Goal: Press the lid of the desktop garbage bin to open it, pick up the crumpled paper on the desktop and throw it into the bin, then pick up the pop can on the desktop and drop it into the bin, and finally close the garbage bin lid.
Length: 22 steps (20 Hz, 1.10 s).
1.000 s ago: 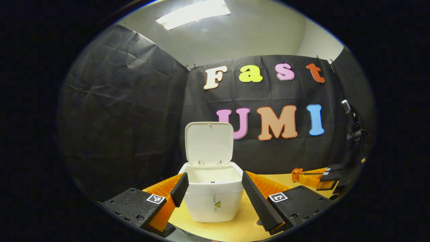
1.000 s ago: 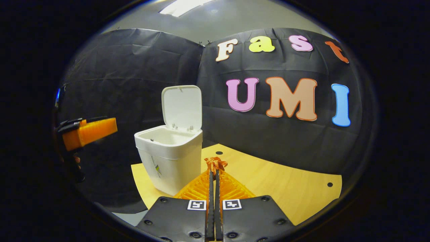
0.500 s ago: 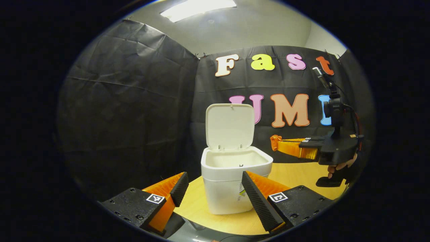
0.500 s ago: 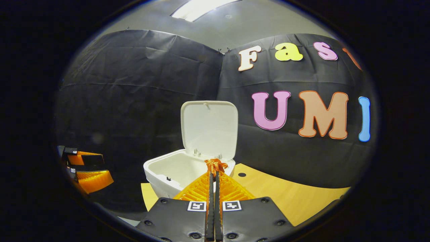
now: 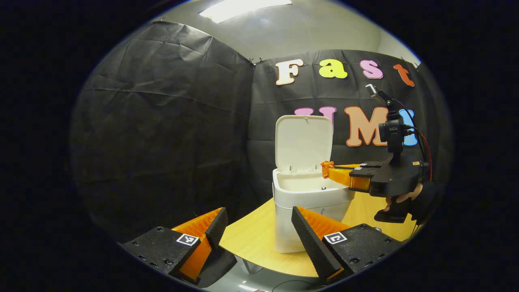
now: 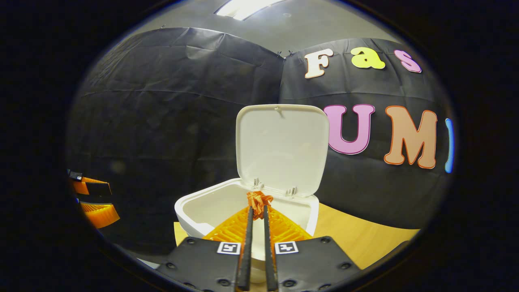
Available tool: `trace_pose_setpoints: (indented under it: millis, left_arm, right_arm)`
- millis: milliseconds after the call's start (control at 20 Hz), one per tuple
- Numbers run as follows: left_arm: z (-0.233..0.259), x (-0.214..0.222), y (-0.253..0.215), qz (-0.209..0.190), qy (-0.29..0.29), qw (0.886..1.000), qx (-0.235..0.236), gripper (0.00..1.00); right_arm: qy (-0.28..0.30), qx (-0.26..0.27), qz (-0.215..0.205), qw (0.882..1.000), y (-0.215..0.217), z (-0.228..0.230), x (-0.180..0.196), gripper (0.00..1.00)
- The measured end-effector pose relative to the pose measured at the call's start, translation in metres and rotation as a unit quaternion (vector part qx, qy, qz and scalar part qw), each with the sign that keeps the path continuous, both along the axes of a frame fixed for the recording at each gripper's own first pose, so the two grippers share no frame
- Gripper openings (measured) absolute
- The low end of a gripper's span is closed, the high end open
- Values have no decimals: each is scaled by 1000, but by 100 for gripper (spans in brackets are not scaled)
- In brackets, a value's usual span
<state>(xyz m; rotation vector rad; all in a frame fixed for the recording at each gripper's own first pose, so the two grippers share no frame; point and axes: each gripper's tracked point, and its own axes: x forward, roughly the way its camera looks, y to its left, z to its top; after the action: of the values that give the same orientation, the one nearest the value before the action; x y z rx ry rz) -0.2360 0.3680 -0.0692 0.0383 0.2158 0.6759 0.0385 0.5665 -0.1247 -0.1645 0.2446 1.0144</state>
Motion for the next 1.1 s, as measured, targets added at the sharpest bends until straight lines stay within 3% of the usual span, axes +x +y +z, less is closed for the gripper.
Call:
trace_pose_setpoints:
  millis: [150,500,550,800,900,1100]
  left_arm:
    - [2,9,-7,-14,-10,1000,1,97]
    - [25,62,-36,-94,-31,994,39,95]
    - [27,70,-42,-107,-35,993,39,98]
    - [29,111,-83,-174,-51,983,34,92]
    - [27,126,-101,-202,-56,977,26,98]
    - [13,152,-136,-256,-54,965,3,95]
  right_arm:
    - [-18,14,-15,1000,-15,14,2,100]
    - [-45,46,-72,995,-76,48,14,99]
    - [-47,48,-84,994,-89,51,16,99]
    - [-45,52,-147,987,-158,60,25,99]
    - [-49,48,-174,982,-186,61,29,98]
    - [-48,39,-224,973,-237,56,34,99]
